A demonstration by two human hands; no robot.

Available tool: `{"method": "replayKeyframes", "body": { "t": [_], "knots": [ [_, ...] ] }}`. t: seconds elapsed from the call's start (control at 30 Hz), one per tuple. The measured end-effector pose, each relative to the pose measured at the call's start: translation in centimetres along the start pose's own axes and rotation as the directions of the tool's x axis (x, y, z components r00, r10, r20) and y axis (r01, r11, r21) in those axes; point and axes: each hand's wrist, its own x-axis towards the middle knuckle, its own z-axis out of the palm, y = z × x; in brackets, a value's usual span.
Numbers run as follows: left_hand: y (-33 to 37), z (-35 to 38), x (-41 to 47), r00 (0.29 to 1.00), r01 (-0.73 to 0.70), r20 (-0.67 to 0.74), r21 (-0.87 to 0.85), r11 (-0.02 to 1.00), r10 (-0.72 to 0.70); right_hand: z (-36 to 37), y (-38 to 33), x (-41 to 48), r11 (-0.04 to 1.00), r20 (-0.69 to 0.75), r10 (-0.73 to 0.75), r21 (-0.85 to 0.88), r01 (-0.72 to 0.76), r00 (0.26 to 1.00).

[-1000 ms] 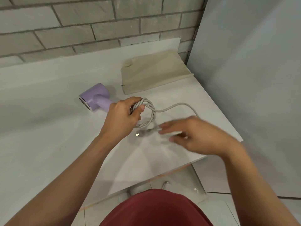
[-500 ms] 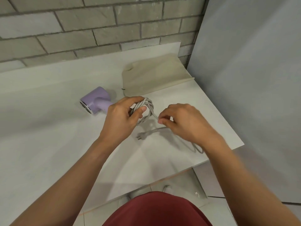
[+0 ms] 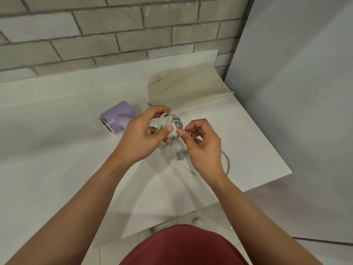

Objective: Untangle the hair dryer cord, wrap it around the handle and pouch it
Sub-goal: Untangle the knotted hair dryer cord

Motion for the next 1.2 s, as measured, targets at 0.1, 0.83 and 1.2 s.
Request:
{"method": "replayKeyframes", "body": {
  "t": [0.1,0.83,1.2],
  "knots": [
    [-0.3,-0.2,-0.3,0.998,0.008,0.067,-0.019,1.000,-0.007,0.3,0.1,0.3,1.000,0.015,0.026,-0.011,-0.025,1.000],
    [2.4,-1.1,3.6,0.974,-0.039,0.227,0.247,0.968,-0.019,-2.1,-1.5,2.5,0.873,0.223,-0.059,-0.461,0.159,0.973],
    [0.4,-1.4,3.3,0.959,-0.254,0.210,0.325,0.911,0.192,-3.6,-1.3,3.4,0.889,0.342,0.144,-0.457,0.031,0.929]
  ]
}}
